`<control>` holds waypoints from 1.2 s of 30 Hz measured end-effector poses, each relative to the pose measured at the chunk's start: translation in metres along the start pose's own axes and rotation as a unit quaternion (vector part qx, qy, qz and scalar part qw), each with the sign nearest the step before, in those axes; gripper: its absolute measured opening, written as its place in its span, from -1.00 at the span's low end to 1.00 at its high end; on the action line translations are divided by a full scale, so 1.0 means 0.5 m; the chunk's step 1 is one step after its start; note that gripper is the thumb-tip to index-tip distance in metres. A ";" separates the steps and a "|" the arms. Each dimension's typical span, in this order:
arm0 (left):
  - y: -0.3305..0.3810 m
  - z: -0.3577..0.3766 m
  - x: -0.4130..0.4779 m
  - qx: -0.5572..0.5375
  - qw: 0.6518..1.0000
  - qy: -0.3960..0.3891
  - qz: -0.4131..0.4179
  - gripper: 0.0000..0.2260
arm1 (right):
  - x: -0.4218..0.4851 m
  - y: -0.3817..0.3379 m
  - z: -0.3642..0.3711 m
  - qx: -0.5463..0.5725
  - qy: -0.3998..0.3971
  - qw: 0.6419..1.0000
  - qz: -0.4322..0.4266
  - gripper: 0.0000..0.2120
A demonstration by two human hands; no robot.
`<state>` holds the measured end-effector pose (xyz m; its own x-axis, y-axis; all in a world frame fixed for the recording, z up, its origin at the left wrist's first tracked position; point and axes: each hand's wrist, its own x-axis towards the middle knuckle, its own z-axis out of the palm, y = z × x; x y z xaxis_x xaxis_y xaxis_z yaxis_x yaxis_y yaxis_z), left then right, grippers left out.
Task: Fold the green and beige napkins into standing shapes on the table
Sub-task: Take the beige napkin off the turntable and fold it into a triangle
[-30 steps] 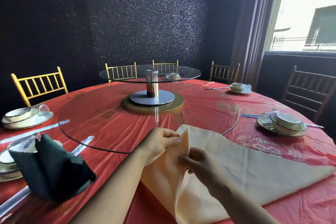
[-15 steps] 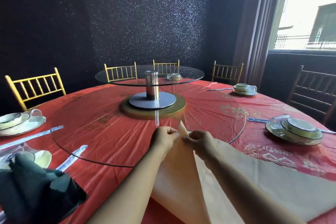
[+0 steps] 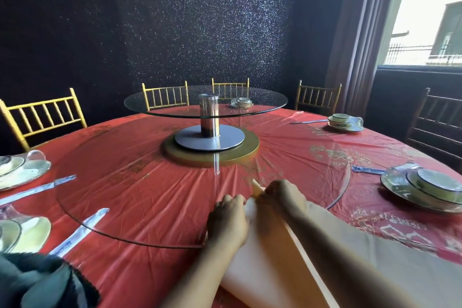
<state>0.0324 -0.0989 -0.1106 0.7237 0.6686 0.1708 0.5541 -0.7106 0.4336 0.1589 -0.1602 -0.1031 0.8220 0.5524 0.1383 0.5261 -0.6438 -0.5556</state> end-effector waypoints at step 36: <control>-0.082 -0.038 -0.191 -0.158 0.975 0.047 0.151 -0.75 | -0.089 -0.017 -0.199 0.276 -0.124 0.948 -0.102 -0.83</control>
<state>-0.0673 -0.1292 -0.1278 0.7844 0.4679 0.4071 0.1574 -0.7851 0.5991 0.1396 -0.2317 -0.0228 0.6036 0.7867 0.1296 0.4178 -0.1736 -0.8918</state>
